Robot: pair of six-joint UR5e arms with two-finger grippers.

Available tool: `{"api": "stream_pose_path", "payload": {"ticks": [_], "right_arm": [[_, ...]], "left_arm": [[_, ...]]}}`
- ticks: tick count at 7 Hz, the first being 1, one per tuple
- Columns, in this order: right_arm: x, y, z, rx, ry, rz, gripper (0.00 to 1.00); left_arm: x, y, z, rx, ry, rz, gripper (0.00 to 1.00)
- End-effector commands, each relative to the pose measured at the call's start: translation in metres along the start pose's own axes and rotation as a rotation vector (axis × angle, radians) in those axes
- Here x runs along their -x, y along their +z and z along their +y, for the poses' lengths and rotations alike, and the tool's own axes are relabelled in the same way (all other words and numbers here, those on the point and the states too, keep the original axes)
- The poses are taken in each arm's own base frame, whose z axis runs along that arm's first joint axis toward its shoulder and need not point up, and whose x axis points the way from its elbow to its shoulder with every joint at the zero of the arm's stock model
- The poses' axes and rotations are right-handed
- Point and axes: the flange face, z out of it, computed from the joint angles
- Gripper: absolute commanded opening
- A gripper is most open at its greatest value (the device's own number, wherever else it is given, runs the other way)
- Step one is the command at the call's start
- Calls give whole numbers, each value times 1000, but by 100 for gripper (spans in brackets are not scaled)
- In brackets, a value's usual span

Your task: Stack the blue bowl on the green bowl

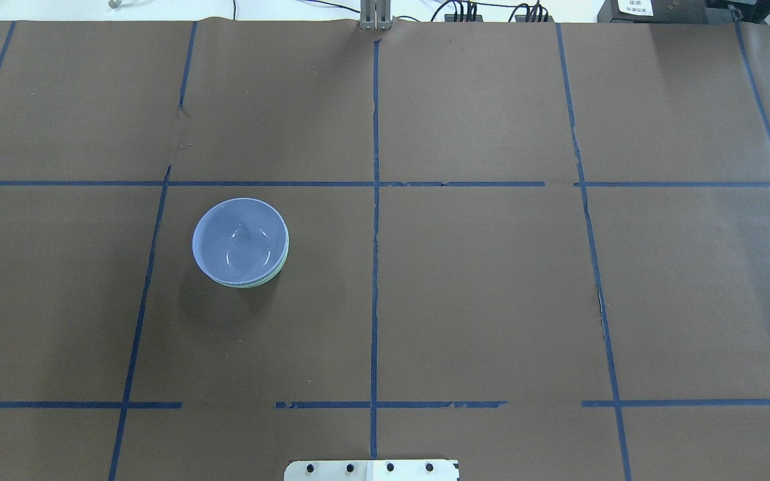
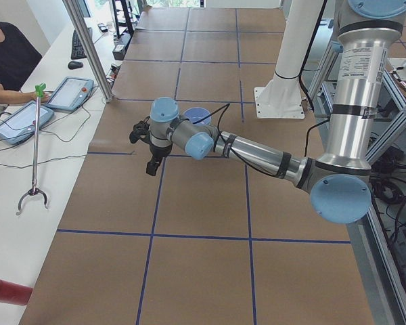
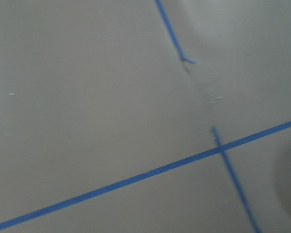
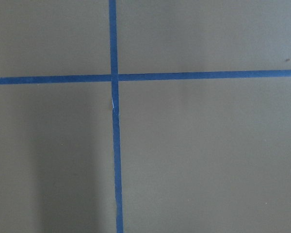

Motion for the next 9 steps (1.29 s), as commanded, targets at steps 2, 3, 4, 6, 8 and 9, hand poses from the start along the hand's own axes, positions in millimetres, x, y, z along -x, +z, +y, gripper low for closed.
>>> {"api": "stream_pose_path", "payload": {"ticks": [2,3,4,6,8,9], "right_arm": [[0,0,0,-1,1,0,100],[0,0,0,-1,1,0,100],[0,0,0,0,0,0,100],[0,0,0,0,0,0,100],[0,0,0,0,0,0,100],[0,0,0,0,0,0,100]], "left_arm": [[119,-10,85,99,-26,-66,100],[133,-14,97,142,-35,-64,100],[142,-16,108,197,-101,-55,100],[142,-7,123,230,-165,31,100],[144,-3,126,238,-182,50,100],[145,-1,127,240,-190,51,100]]}}
